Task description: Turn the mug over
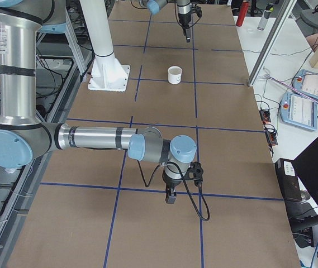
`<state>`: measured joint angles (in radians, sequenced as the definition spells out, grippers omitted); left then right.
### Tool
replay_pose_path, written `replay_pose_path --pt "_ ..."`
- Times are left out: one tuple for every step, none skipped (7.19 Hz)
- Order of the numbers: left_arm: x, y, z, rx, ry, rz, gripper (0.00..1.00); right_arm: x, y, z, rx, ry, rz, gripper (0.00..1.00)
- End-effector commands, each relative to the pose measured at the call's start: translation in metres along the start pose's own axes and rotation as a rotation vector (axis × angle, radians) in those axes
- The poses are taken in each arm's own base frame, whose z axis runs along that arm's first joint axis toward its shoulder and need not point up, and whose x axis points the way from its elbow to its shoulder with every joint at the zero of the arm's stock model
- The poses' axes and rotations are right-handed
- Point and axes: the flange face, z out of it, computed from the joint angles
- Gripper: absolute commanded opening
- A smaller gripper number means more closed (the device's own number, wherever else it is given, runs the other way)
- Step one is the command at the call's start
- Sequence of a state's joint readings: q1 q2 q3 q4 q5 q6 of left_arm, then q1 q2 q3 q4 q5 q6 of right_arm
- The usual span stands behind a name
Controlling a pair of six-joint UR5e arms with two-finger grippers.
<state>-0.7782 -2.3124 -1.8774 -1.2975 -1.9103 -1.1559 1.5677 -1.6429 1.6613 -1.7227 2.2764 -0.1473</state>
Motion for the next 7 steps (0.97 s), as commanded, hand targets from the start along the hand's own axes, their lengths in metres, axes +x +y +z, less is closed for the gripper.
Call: replay_pose_path --pt "-0.157 -0.06 0.007 -0.039 -0.061 0.286 0.99 0.0 0.0 0.0 0.0 0.0 0.0 1.0" --pt "-0.258 -0.088 0.001 -0.031 -0.084 0.391 0.99 0.0 0.0 0.0 0.0 0.0 0.0 1.0" --pt "-0.348 -0.098 -0.004 -0.013 -0.109 0.476 0.99 0.0 0.0 0.0 0.0 0.0 0.0 1.0" --pt "-0.445 -0.11 -0.016 -0.001 -0.113 0.503 0.99 0.0 0.0 0.001 -0.001 0.0 0.001 1.0" --pt "-0.531 -0.098 -0.02 -0.031 -0.059 0.524 0.99 0.0 0.0 0.0 0.0 0.0 0.0 1.0" --pt "-0.604 -0.093 -0.03 -0.033 -0.039 0.524 0.99 0.0 0.0 0.0 0.0 0.0 0.0 1.0" --pt "-0.636 -0.088 -0.039 -0.035 -0.047 0.467 0.99 0.0 0.0 0.0 0.0 0.0 0.0 1.0"
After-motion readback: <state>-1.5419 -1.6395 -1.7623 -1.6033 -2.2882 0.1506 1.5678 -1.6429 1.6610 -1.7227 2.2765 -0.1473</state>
